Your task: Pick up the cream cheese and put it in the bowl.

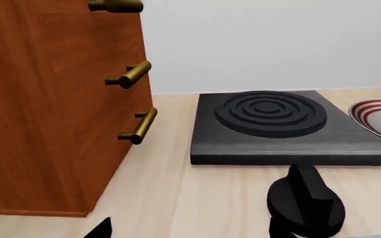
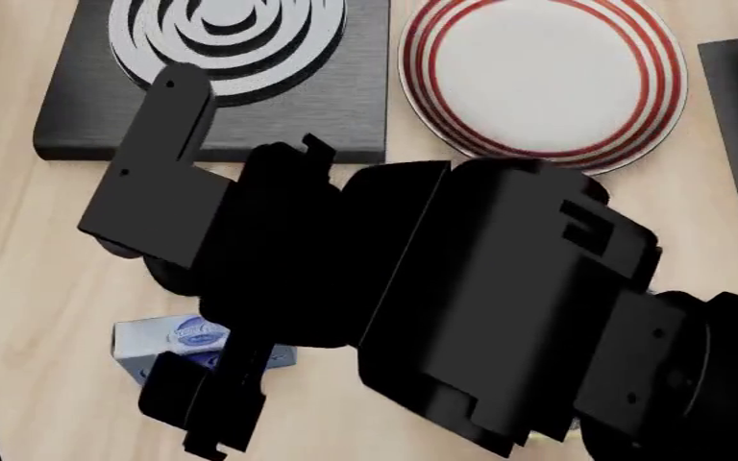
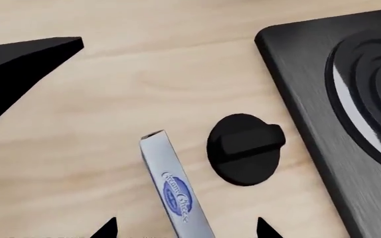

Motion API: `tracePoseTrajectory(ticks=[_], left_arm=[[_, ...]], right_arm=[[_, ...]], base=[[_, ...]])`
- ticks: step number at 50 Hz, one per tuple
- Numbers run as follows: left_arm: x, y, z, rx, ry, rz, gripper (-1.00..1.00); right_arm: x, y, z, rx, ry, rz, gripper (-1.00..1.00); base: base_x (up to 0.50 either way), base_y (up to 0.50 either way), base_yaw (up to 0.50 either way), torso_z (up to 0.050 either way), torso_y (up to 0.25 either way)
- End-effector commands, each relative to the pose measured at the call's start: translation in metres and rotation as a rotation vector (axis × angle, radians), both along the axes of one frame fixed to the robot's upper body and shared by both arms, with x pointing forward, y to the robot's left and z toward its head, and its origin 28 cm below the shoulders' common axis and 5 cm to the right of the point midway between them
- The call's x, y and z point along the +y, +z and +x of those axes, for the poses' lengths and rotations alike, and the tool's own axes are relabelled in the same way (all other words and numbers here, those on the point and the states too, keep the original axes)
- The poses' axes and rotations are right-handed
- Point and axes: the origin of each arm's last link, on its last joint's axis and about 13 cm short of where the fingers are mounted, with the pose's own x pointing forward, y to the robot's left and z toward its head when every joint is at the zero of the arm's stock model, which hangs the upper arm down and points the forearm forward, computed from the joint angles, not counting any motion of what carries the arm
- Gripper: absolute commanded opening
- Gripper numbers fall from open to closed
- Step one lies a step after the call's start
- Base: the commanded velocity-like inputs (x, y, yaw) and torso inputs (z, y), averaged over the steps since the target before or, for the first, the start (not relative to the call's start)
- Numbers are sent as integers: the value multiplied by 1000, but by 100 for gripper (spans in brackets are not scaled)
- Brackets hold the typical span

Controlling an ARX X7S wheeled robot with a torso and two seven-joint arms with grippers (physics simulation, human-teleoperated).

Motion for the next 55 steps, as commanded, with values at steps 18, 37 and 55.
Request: tracePoseTrajectory(ticks=[18,37,55], left_arm=[[2,-1,-1,-7,4,-1,100],[5,-3,2,-11,8,-21,100],[5,-3,1,-15,6,-15,100]], right_arm=[[11,-19,16,14,-5,-74,100],[13,-45,28,35,-23,-121,100],[16,-58,34,45,-31,-174,100]], base=[[0,0,0,0,0],[0,0,0,0,0],[0,0,0,0,0]])
